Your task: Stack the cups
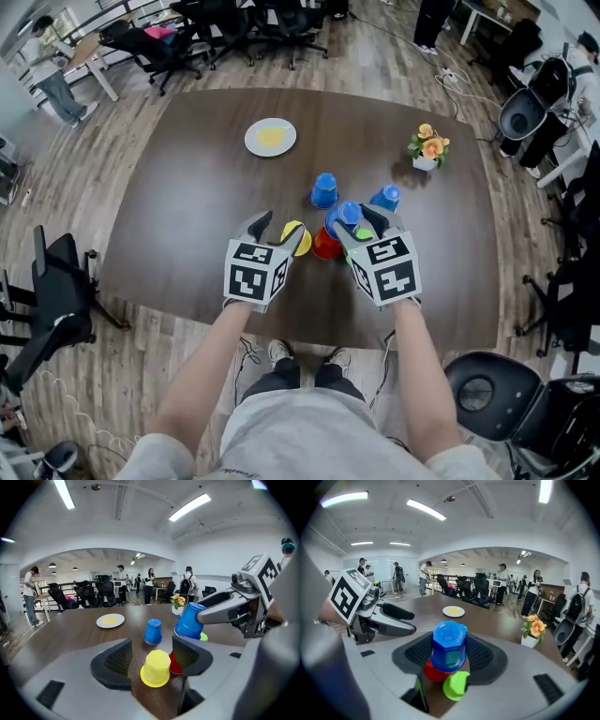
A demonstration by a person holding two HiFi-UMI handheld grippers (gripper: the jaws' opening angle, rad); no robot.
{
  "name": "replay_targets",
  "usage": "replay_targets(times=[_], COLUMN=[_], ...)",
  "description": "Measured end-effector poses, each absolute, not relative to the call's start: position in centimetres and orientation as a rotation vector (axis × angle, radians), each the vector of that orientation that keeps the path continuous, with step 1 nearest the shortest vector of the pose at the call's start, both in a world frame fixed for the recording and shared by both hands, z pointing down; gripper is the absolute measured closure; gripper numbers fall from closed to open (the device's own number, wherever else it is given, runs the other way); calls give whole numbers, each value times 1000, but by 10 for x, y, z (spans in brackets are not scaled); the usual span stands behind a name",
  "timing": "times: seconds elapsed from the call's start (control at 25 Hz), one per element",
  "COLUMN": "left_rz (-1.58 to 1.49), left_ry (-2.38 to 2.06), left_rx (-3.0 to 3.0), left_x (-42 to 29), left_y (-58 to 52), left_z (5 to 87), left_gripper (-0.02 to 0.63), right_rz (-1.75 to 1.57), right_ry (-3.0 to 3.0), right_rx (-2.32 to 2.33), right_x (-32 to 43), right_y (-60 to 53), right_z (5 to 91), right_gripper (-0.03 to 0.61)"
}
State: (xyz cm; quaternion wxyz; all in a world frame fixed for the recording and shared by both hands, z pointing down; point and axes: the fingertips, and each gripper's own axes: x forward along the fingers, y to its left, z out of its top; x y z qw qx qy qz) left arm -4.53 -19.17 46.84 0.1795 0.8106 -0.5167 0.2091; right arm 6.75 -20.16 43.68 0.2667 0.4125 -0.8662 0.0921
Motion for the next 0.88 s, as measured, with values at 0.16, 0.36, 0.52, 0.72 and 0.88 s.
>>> replay_targets(times=[0.16,0.36,0.52,0.72,0.88], left_rz=[583,576,572,571,569], left_ry=[-1454,-1444,-1436,-1425,-1413], left_rx=[2293,2294,2296,2301,2309], left_x=[-61,-78,-84,-87,-86], left_y=[-191,-190,-189,-187,-188], left_z=[471,470,470,471,471], left_gripper=[345,348,350,350,350], right_rz=[257,260,254,260,260], right_ry=[-2340,-2325,-2305,-2301,-2299], right_rx=[1072,1045,1038,1051,1072], right_x=[41,19,10,6,6], right_y=[-197,-194,-194,-197,-200], right_z=[443,448,452,455,454], right_gripper=[354,354,354,354,353])
